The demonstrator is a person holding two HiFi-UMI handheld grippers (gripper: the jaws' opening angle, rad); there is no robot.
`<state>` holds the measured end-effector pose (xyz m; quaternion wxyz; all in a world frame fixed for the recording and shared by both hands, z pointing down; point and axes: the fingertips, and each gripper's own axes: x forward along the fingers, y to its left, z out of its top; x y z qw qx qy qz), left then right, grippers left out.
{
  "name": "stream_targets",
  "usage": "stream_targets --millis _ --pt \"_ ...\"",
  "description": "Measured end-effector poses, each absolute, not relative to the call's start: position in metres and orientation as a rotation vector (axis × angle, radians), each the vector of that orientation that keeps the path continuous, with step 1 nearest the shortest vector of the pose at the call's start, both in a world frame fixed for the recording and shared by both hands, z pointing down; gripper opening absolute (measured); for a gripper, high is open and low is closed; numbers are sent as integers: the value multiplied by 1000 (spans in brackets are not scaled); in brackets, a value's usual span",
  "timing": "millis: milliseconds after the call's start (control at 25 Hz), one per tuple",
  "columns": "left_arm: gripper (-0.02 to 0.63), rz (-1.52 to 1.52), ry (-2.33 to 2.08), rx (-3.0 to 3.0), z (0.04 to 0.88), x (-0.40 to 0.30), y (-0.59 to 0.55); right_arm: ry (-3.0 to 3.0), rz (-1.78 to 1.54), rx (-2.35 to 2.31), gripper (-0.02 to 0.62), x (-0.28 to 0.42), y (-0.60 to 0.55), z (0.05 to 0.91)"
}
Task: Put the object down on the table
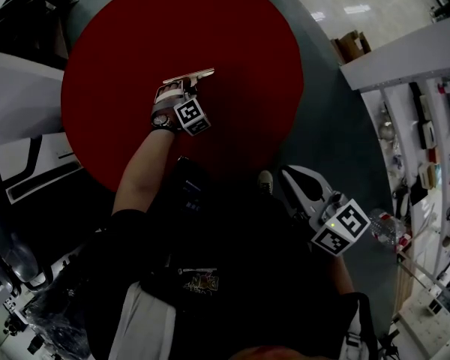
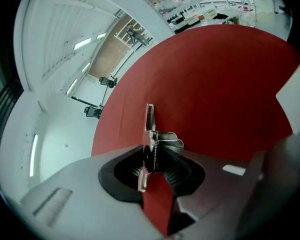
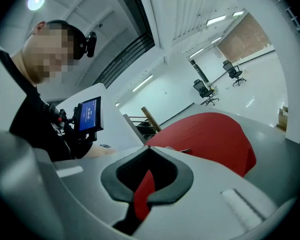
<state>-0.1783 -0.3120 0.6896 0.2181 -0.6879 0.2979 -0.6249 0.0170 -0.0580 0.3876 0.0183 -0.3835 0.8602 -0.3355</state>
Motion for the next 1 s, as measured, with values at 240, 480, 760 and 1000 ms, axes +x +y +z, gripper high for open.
stream_targets --millis 240,480,760,1000 --pt "124 -1783 864 -1876 693 -194 -306 2688 -1032 -1179 3 12 -54 385" --pt "143 -1692 1054 -1945 662 -203 -287 2716 -1028 -1109 3 18 -60 382" --pt "17 -842 1866 -3043 556 -152 -218 2770 -999 -905 3 19 -62 369" --pt "18 1383 1312 -3786 419 -78 -157 2849 -901 -679 3 14 -49 350"
